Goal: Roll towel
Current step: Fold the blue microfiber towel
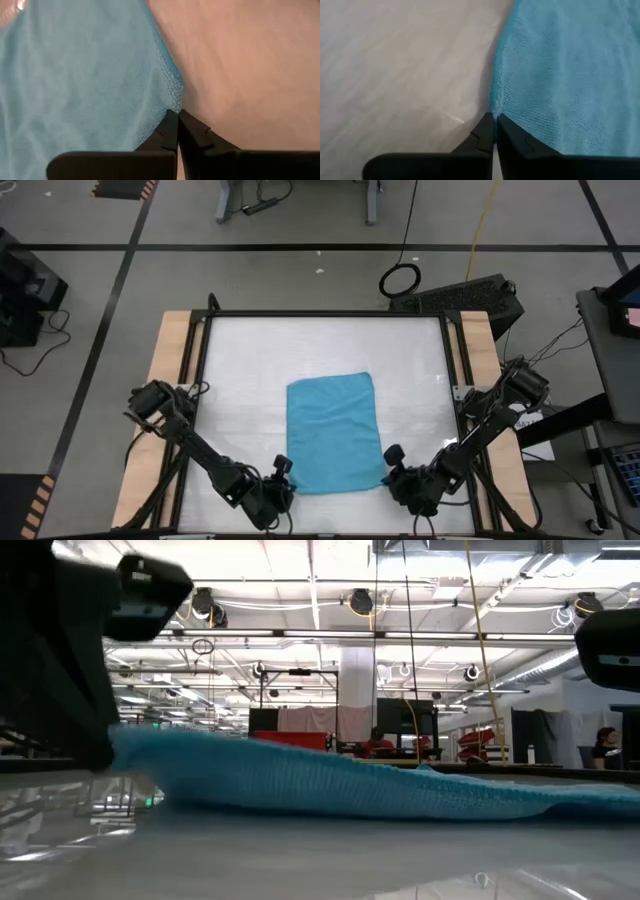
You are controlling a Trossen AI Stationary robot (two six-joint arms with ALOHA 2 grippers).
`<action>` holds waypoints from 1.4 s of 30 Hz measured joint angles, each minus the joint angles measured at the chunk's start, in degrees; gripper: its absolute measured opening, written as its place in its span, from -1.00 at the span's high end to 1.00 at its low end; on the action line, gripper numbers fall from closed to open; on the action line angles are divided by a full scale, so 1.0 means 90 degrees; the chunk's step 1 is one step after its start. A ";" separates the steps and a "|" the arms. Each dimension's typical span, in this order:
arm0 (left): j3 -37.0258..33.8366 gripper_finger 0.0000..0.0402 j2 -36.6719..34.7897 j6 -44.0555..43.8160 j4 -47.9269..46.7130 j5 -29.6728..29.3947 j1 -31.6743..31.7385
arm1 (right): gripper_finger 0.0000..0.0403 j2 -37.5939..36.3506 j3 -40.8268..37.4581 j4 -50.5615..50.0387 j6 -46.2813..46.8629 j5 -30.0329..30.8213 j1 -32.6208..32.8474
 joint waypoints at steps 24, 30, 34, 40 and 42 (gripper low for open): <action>0.0007 0.97 -0.1447 -0.0620 -0.2801 -0.1943 0.2460 | 1.00 -0.2528 0.0561 -0.3029 -0.0511 0.0994 -0.3145; 0.0002 0.97 -0.1446 -0.0737 -0.3158 -0.1780 0.3307 | 1.00 -0.2536 0.0544 -0.3040 -0.1006 0.0181 -0.4391; 0.0002 0.97 -0.1440 -0.0509 -0.3131 -0.1311 0.3757 | 1.00 -0.2495 0.0467 -0.2754 -0.1448 -0.0395 -0.5148; 0.0002 0.97 -0.1417 -0.0454 -0.3041 -0.0576 0.4227 | 0.99 -0.2325 0.0272 -0.2217 -0.1660 -0.1523 -0.6177; 0.0002 0.93 -0.1417 -0.0452 -0.3033 -0.0472 0.4354 | 0.94 -0.2219 0.0184 -0.2086 -0.1737 -0.1588 -0.6442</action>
